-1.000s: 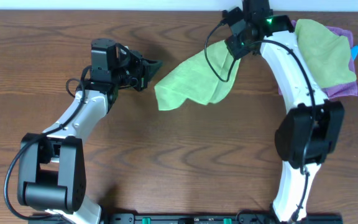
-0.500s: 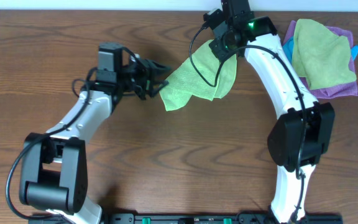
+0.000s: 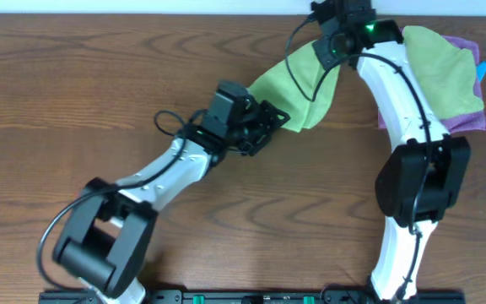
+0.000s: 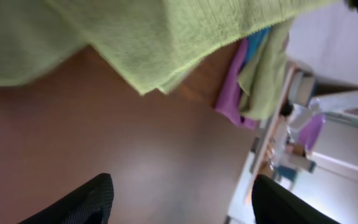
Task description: Fold the cloth
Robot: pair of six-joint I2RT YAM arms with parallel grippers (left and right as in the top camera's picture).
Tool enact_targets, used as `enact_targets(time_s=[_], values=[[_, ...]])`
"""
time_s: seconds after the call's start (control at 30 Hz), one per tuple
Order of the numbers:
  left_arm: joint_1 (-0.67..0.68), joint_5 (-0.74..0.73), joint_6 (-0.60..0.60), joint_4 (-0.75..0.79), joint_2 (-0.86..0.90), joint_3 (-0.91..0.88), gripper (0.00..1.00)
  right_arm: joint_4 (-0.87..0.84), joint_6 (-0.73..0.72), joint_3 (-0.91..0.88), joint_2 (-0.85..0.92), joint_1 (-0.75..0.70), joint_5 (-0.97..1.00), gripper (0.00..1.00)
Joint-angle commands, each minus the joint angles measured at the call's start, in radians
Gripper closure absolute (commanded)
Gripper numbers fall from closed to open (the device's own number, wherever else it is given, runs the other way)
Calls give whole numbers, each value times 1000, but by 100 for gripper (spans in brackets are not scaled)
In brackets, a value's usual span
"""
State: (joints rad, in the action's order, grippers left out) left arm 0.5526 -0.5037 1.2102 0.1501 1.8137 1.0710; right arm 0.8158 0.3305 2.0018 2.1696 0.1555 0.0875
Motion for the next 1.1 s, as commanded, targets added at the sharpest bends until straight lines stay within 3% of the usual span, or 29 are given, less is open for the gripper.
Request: enact_targets(time_s=[0.0,0.17,0.3,0.67,0.77,1.07], values=[[33,151,68,60,101,-6,23,-8,-40,6,54,-16,5,98],[93,361,276,196,219,-6,10,-38,-76,6,60,-19,-31,99],[137,448,346,324,301,-6,2,-34,-92,6,61,-19,-36,99],[190,593,495,378,372,24,8,8,-91,2,78,-19,-35,98],[207,642,499,378,374,37,16,24,-92,2,95,-19,-35,98],[240,711,499,371,386,73,22,41,-91,2,105,-18,-35,99]])
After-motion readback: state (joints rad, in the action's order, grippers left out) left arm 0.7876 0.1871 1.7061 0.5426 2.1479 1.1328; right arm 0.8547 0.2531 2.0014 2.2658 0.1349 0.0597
